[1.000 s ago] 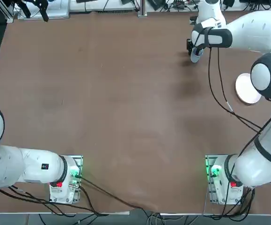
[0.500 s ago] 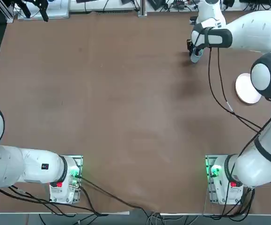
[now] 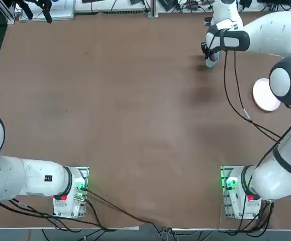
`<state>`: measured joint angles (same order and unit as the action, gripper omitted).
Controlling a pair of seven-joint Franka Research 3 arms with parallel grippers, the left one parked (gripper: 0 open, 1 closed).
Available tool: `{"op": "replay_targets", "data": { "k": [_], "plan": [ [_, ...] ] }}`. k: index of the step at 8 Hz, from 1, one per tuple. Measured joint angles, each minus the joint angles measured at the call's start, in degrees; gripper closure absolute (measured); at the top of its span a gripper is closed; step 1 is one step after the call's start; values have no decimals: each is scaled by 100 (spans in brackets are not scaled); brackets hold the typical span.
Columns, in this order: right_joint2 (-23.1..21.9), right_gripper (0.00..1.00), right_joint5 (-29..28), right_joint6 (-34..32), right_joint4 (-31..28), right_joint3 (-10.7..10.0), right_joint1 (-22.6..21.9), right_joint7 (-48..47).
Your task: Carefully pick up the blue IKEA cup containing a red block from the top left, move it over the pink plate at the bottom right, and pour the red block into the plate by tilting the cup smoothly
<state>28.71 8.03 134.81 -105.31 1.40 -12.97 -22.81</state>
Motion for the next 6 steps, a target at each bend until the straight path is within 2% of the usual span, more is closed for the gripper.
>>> {"op": "replay_targets", "data": {
  "k": [4, 6],
  "plan": [
    [0, 98, -3, -93, 31, -3, 33, -9],
    [-4, 98, -144, -887, 322, -8, 204, -4]
  ]
}}
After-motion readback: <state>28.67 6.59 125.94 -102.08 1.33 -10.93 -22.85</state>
